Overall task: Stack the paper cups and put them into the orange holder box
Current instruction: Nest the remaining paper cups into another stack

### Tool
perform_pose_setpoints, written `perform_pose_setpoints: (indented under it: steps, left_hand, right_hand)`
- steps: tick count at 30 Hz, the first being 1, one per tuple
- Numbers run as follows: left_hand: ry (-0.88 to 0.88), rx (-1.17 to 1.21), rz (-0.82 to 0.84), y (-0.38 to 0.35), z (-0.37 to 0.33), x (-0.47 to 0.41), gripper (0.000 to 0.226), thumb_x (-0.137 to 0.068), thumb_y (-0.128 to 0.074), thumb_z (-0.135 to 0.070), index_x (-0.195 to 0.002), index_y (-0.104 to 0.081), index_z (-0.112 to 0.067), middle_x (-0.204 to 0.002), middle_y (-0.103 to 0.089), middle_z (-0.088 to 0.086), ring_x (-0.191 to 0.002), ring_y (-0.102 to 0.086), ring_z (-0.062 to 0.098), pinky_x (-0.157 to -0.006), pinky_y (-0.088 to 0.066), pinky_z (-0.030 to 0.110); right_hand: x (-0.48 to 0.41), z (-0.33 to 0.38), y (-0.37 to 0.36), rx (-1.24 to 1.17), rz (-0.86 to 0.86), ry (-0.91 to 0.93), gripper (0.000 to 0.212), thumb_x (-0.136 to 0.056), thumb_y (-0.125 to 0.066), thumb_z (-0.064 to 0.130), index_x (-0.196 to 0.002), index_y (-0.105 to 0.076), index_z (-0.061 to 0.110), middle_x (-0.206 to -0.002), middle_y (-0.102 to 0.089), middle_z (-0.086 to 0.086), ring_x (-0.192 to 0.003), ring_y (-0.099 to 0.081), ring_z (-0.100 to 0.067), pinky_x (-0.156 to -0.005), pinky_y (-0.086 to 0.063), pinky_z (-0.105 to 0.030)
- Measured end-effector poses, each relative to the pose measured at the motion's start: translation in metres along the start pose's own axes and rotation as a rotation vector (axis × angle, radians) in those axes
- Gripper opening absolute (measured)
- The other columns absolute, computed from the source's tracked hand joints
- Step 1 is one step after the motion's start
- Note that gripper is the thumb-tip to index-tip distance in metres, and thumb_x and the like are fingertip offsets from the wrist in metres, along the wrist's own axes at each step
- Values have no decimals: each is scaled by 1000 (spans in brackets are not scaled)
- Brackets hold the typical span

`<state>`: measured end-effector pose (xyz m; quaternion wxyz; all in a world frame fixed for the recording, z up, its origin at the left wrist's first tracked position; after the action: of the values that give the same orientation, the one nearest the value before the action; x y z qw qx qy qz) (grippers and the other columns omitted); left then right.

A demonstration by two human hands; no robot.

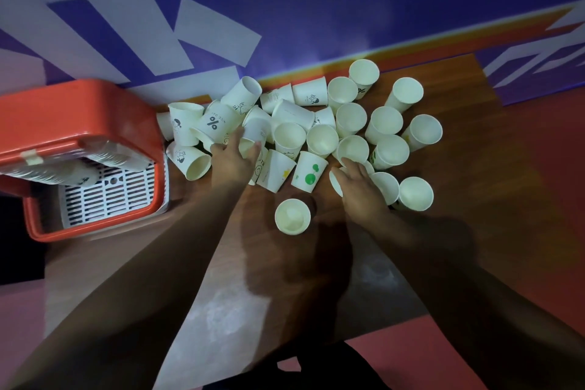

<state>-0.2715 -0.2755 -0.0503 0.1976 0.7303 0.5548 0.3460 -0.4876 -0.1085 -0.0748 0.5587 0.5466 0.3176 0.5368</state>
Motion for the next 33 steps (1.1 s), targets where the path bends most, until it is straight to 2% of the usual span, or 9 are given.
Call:
perform_pose_setpoints:
  steps: [6, 11, 15, 18, 20, 22, 25, 27, 33]
  left_hand:
    - [-17, -40, -2, 10, -11, 2, 55, -91, -60, -38, -142, -47, -24, -122, -57, 18, -117, -54, 34, -98, -45, 40]
    - [-33, 193, -7, 29, -4, 29, 65, -82, -66, -39, -136, -38, -17, -129, -54, 7, -117, -56, 24, -98, -52, 43]
    - [-42, 344, 27, 40, 4, 54, 50, -89, -70, -24, -126, -37, -20, -114, -59, -8, -105, -65, 14, -81, -54, 27]
    - [-63, 412, 53, 45, 7, 73, 43, -93, -69, -19, -126, -41, -17, -112, -57, -18, -101, -63, 3, -78, -53, 19]
    - [-80, 430, 73, 48, 10, 82, 41, -95, -68, -16, -127, -43, -14, -114, -59, -13, -99, -62, 0, -75, -50, 13]
    - [-84, 451, 73, 51, 17, 88, 38, -95, -68, -15, -125, -44, -18, -116, -60, -9, -98, -63, 1, -79, -52, 19]
    - [-78, 483, 69, 59, 24, 97, 37, -95, -68, -17, -124, -46, -22, -121, -62, 0, -100, -64, 1, -86, -56, 31]
    - [-73, 501, 62, 64, 27, 101, 38, -95, -68, -17, -126, -46, -21, -125, -61, 5, -102, -63, 3, -87, -56, 32]
    - [-108, 507, 77, 73, 25, 112, 35, -94, -68, -15, -122, -48, -23, -124, -61, 5, -93, -63, -10, -74, -53, 14]
  right_hand:
    - [6, 4, 7, -60, -81, 23, 52, -89, -60, 14, -137, -48, -1, -145, -46, -15, -134, -42, -31, -113, -33, -36]
    - [19, 18, 45, -164, -358, 14, 31, -91, -64, 12, -119, -63, 1, -124, -63, -14, -117, -57, -33, -103, -46, -43]
    - [45, 32, 79, -367, -571, -38, 19, -93, -62, 6, -111, -65, 6, -107, -67, -11, -101, -61, -29, -87, -53, -40]
    - [58, 45, 87, -564, -558, -120, 33, -91, -67, 6, -123, -61, 11, -105, -67, -7, -99, -58, -19, -84, -49, -28]
    - [66, 61, 91, -557, -589, -10, 20, -91, -67, 6, -111, -68, 8, -101, -67, -7, -97, -58, -19, -84, -51, -33]
    - [72, 75, 84, -558, -572, 75, 7, -89, -68, 5, -95, -70, 7, -100, -64, -4, -96, -58, -20, -85, -50, -35]
    - [79, 90, 62, -566, -466, 111, 2, -83, -73, 9, -85, -73, 10, -119, -58, -3, -113, -53, -21, -97, -43, -27]
    - [82, 97, 46, -575, -400, 133, 3, -81, -76, 10, -83, -75, 10, -138, -51, -8, -128, -47, -22, -105, -39, -22]
    - [71, 114, 5, -399, -139, 202, 6, -83, -72, 12, -86, -78, 13, -153, -41, -11, -137, -44, -31, -109, -43, -40]
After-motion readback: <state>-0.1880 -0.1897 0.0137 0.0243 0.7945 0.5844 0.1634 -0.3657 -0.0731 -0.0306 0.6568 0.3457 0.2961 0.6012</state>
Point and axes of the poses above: each hand's wrist, its own x-axis away from the middle knuckle, its own y-axis out of the back of the hand, z = x × y, the point moved 6 cm from there along -x, towards the middle knuckle
